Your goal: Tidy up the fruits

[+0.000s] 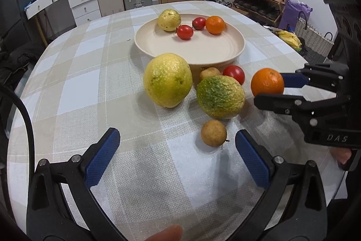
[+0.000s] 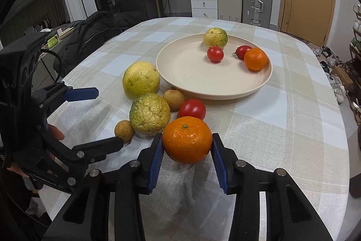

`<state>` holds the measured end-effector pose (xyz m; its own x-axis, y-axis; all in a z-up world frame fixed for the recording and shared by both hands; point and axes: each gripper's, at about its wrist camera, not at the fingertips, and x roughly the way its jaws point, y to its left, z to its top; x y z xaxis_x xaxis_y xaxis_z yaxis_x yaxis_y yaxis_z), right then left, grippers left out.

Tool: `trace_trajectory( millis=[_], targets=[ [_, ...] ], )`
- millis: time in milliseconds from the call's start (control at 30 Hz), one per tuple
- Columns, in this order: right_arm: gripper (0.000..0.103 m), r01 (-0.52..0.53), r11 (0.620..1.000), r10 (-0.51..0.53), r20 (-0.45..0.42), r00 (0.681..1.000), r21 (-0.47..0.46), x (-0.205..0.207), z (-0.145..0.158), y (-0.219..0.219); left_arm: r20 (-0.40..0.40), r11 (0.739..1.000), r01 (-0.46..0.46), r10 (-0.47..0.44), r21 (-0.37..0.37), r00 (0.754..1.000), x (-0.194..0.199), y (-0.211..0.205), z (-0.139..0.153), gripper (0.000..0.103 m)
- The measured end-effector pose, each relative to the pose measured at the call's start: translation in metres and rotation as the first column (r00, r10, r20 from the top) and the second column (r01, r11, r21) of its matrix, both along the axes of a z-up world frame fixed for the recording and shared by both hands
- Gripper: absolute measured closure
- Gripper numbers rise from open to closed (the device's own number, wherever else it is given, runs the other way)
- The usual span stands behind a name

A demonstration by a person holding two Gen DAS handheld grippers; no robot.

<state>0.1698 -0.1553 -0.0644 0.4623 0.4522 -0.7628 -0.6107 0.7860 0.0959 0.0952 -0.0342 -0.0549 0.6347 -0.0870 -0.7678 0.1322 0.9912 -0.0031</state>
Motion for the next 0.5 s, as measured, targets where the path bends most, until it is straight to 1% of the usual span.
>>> trace_trajectory(
  millis=[67,133,167,233,267,333,367,433,467,500],
  targets=[
    [0.060,0.001,1.000,-0.001,0.001,1.000,-0.003,0.000,0.000,0.000,-0.003,1.000,0.019,-0.019,-0.004,1.000,0.000,-0.002,0.000,0.010],
    [0.060,-0.001,1.000,0.001,0.001,1.000,-0.002,0.000,0.000,0.000,-0.020,0.999,0.042,-0.043,-0.026,0.999,0.002,-0.004,-0.002,0.022],
    [0.060,-0.001,1.000,0.001,0.000,1.000,-0.002,0.000,-0.001,0.000,-0.028,0.998,0.051,-0.052,-0.035,0.998,0.003,-0.004,-0.003,0.025],
    [0.060,0.001,1.000,-0.001,-0.001,1.000,-0.003,0.000,-0.001,0.000,-0.039,0.997,0.063,-0.064,-0.045,0.997,0.003,-0.006,-0.005,0.034],
    [0.060,0.000,1.000,0.000,-0.001,1.000,-0.003,0.001,0.000,0.000,-0.044,0.996,0.073,-0.075,-0.055,0.996,0.003,-0.007,-0.006,0.036],
    [0.060,-0.002,1.000,0.002,0.000,1.000,-0.002,0.000,0.000,0.000,-0.050,0.993,0.090,-0.094,-0.074,0.994,0.004,-0.009,-0.006,0.046],
    [0.060,-0.002,1.000,0.002,0.000,1.000,-0.002,0.000,0.000,0.000,-0.049,0.992,0.097,-0.101,-0.081,0.994,0.004,-0.009,-0.006,0.050],
    [0.060,0.001,1.000,-0.001,-0.001,1.000,0.000,0.000,0.000,-0.001,-0.046,0.990,0.112,-0.116,-0.090,0.992,0.002,-0.010,-0.005,0.061],
    [0.060,0.001,1.000,-0.001,-0.001,1.000,-0.001,0.001,0.000,0.000,-0.045,0.988,0.124,-0.129,-0.094,0.991,0.002,-0.012,-0.005,0.064],
    [0.060,0.001,1.000,-0.001,0.000,1.000,0.000,0.000,0.000,0.000,-0.047,0.985,0.139,-0.144,-0.101,0.988,0.001,-0.013,-0.005,0.072]
  ],
)
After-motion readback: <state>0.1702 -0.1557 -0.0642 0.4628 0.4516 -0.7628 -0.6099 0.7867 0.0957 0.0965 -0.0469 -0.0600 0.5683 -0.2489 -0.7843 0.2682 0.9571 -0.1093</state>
